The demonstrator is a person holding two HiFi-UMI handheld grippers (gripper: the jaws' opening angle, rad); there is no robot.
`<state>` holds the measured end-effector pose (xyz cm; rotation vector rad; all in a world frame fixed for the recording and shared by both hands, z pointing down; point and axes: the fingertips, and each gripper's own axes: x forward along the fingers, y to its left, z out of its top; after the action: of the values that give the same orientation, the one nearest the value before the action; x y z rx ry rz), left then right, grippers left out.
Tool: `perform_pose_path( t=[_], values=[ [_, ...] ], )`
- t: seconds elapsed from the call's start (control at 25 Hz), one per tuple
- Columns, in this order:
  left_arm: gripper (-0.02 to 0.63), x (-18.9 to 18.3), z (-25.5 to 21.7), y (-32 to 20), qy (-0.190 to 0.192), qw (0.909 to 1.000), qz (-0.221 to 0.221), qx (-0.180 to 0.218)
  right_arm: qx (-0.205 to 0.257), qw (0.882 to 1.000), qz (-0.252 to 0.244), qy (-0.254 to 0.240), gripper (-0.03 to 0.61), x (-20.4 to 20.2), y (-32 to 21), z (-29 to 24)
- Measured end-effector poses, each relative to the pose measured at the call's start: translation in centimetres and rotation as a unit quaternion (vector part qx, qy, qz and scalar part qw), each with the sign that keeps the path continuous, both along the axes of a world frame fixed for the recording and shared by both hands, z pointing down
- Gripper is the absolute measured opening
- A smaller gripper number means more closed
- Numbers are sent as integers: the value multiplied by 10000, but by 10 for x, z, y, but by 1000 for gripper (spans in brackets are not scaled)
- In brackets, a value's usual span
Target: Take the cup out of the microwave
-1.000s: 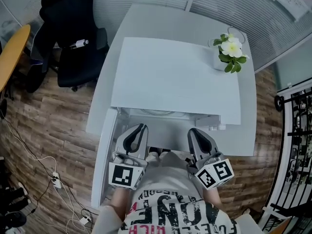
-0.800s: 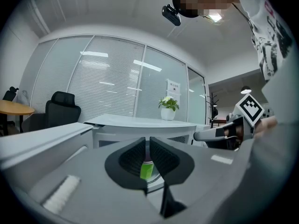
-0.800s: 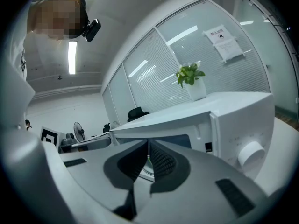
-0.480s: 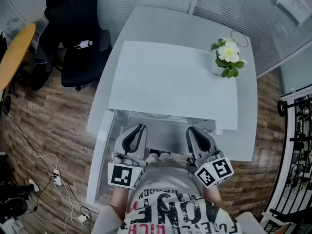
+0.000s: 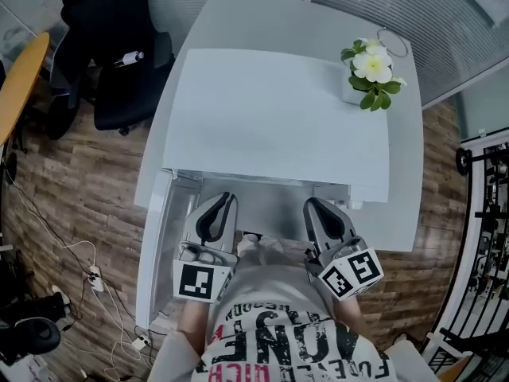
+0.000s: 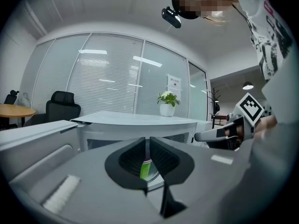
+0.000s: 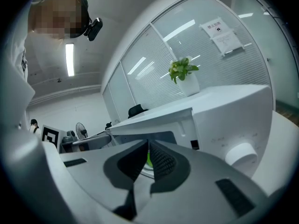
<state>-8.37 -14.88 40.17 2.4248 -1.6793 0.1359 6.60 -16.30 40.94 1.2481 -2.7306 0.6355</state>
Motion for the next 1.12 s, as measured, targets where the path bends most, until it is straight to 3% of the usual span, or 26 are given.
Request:
perform_pose_path(
  t=[0.16, 0.32, 0.48, 1.12],
  values=[
    [39, 3, 4, 1, 4, 9999, -3, -108, -69, 10000, 22, -36, 21, 3, 0, 4],
    [40, 2, 3, 0, -82, 10000, 10, 31, -81, 9999, 40, -61, 21, 4, -1, 5],
    [39, 3, 5, 2, -34, 9999, -5, -138, -60, 10000, 43, -44, 21, 3, -1, 5],
    [40, -5, -2, -4, -173, 9997, 32, 165, -39, 9999, 80, -47, 21, -2, -3, 3]
  ],
)
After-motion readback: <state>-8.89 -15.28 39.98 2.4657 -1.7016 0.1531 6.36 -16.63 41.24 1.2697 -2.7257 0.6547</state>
